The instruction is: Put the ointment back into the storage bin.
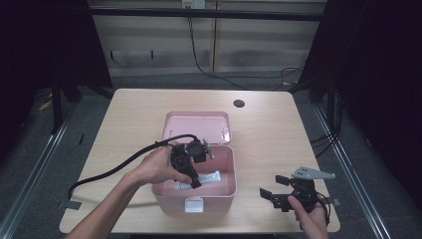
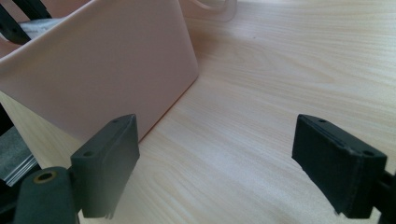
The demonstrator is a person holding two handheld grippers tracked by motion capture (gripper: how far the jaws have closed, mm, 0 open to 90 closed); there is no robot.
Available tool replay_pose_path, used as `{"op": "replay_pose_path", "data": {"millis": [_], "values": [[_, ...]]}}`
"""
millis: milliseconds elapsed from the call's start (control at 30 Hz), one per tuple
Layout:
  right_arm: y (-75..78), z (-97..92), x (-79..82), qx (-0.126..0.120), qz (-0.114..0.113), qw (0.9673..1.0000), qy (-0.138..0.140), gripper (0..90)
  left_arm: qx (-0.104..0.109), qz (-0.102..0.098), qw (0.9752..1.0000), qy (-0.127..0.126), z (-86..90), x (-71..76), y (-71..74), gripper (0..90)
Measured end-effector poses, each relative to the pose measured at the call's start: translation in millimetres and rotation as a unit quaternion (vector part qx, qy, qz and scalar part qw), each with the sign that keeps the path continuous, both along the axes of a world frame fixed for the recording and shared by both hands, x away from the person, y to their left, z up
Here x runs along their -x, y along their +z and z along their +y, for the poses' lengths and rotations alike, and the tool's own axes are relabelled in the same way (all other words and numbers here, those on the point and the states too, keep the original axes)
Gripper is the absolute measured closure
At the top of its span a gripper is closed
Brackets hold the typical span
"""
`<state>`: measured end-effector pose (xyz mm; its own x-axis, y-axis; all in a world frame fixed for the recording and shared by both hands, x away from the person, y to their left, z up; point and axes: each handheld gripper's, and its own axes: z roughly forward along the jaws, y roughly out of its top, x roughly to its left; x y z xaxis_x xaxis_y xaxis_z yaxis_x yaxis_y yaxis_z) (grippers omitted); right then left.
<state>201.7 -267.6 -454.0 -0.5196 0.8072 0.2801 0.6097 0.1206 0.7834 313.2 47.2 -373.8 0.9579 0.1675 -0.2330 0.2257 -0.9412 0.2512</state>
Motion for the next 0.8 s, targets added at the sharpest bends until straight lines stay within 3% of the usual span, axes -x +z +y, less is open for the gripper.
{"op": "replay_pose_path", "data": {"millis": [400,667,800], "values": [[0.5,-1.8,0.4,0.0,0.001,1.0,-0.002,14.2,-0.025,0.034,0.9991,-0.009,-15.6,-2.7,-25.8,70.6],[0.5,-1.8,0.3,0.001,0.001,1.0,-0.001,14.2,-0.034,0.036,0.9986,-0.018,-17.6,-1.3,-30.6,70.6],[0.5,-1.9,0.1,0.002,0.001,1.0,-0.001,14.2,-0.037,0.048,0.9978,-0.024,-19.1,0.3,-34.3,70.6]]}}
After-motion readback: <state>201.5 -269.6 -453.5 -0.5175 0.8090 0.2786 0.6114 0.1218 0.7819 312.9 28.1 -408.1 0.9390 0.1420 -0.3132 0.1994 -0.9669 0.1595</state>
